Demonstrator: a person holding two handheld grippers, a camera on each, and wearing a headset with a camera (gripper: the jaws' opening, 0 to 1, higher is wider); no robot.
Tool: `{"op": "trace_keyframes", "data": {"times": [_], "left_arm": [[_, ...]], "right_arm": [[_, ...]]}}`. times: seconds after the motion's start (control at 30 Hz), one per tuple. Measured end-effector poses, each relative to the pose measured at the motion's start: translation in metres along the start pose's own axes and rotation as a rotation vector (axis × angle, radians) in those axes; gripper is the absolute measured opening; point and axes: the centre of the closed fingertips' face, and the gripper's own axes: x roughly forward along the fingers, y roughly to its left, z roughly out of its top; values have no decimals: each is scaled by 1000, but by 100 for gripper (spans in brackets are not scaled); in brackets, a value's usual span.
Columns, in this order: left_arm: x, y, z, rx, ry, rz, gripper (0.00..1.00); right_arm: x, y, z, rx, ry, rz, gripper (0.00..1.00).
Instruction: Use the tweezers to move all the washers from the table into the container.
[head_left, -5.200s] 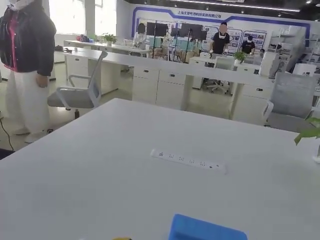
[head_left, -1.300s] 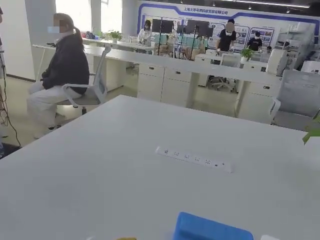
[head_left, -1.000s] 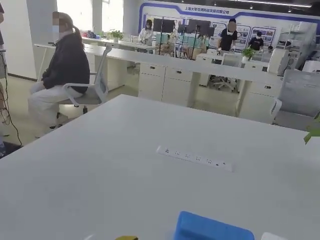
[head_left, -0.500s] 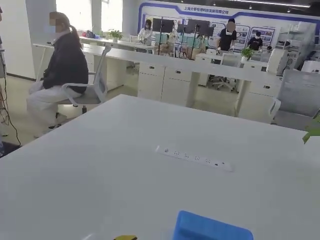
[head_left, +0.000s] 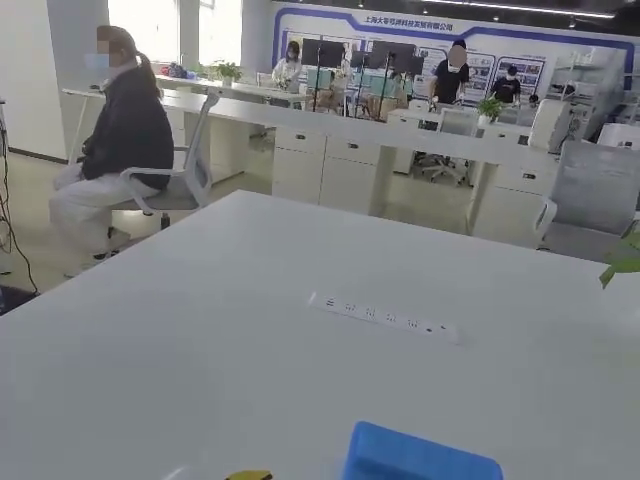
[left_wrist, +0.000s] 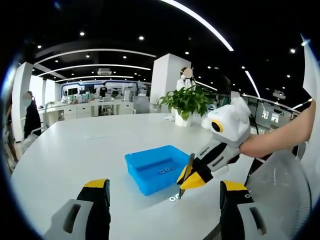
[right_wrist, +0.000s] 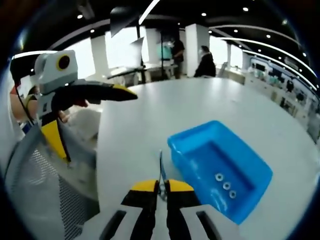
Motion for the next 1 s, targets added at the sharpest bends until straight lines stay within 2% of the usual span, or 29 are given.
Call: {"op": "trace_keyframes", "data": {"times": [0.17, 0.5, 0.57, 0.6, 0.63, 0.8, 1.0], "left_arm": [[-1, 1, 2, -7, -11, 4, 93], [-1, 1, 3, -11, -18, 3, 93], [-1, 1, 4, -14, -23, 0, 93], [-1, 0, 4, -16, -25, -2, 94], [-1, 0, 5, -18, -27, -5, 94], [-1, -1, 6, -20, -33, -7, 94], [-2, -1, 13, -50, -75, -13, 96]], "right_arm": [[-6, -2, 4, 27, -19, -4, 3], [-19, -8, 13, 32, -44, -13, 3], [-23, -7, 19, 41, -62, 4, 3], [-24, -2, 22, 61, -74, 44, 3], [-25, -1, 26, 63, -87, 55, 3], [-33, -2, 37, 81, -101, 83, 3], [-39, -5, 53, 115, -127, 105, 3]]}}
